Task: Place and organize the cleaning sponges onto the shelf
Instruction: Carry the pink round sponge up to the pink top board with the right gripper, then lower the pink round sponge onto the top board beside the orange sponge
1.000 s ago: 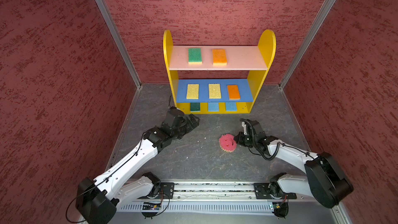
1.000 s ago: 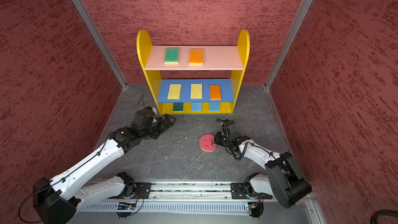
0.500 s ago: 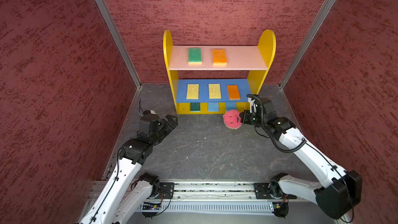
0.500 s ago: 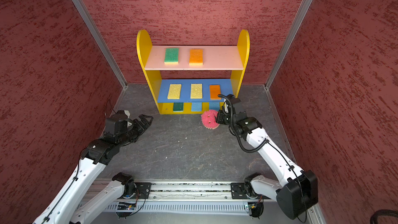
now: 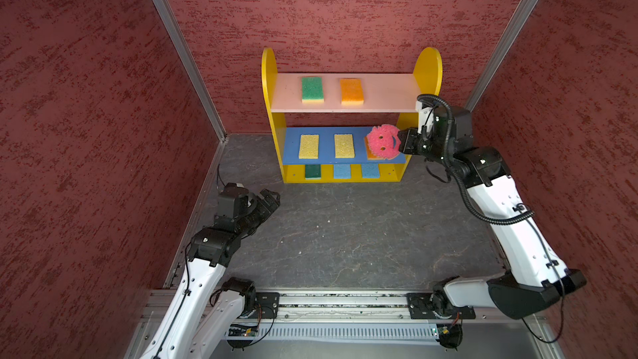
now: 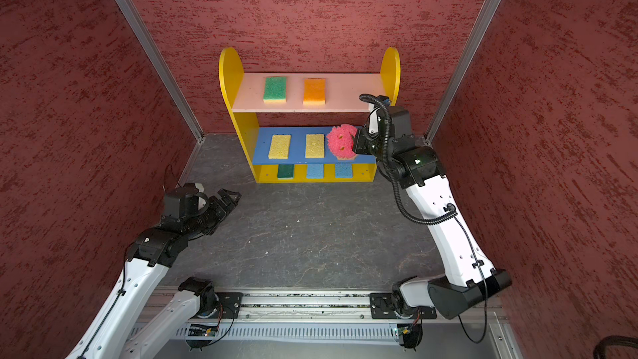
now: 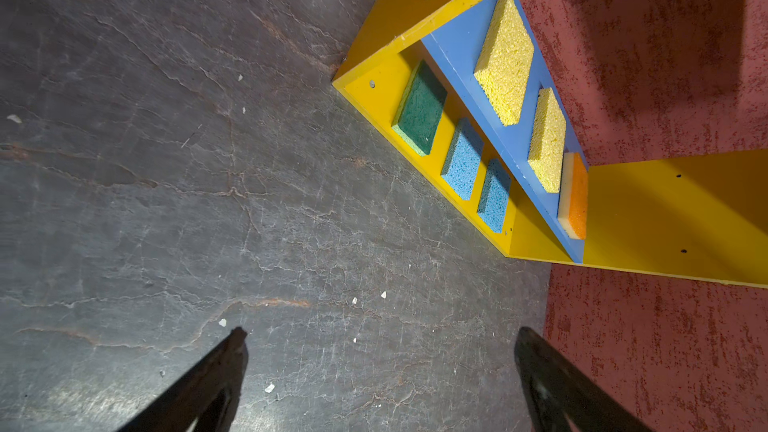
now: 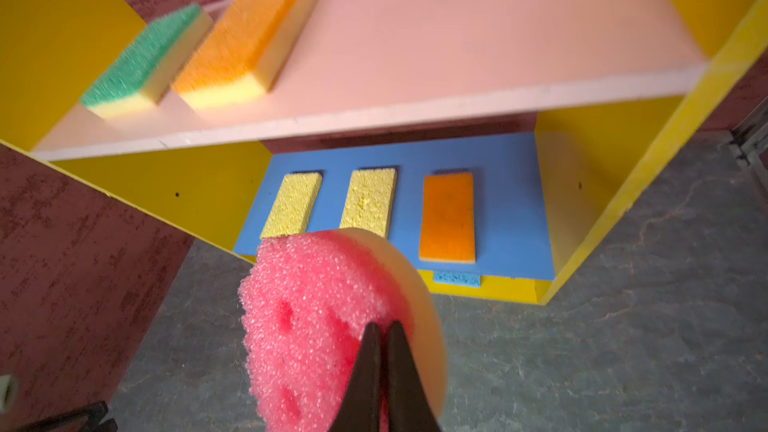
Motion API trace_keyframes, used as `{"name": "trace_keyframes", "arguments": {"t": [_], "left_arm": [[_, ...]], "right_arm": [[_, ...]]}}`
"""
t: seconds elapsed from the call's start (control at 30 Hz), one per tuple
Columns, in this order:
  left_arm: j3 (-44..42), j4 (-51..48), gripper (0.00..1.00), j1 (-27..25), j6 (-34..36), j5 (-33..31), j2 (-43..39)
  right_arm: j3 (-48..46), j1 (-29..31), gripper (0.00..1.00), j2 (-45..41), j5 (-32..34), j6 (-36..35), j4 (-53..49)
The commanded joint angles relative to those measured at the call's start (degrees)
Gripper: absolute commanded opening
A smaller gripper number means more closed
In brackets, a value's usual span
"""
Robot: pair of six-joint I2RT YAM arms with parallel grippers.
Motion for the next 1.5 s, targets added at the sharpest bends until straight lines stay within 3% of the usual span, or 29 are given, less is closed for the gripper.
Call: {"name": "trace_keyframes", "arguments": {"t": [0.0, 0.3, 0.67, 1.47], "left_arm": [[0.6, -2.1, 1.0, 0.9, 1.1, 0.2, -1.8], [0.0, -4.5, 1.0, 2.0, 0.7, -0.1, -4.5], [-0.1, -5.1, 1.0, 3.0, 1.1, 0.4, -4.7], [-1.2, -3.6, 1.0, 5.2, 1.1, 2.8, -3.1]], "right_arm": [[7.5, -0.7, 0.0, 2.4, 2.4, -2.9, -2.3], [24.3, -1.8, 0.0, 10.8, 2.7, -3.4, -3.8], [23.3, -3.1, 0.0, 12.2, 7.8, -2.3, 4.0], [23.8, -7.3, 0.0, 20.8, 3.4, 3.3, 9.5]]}}
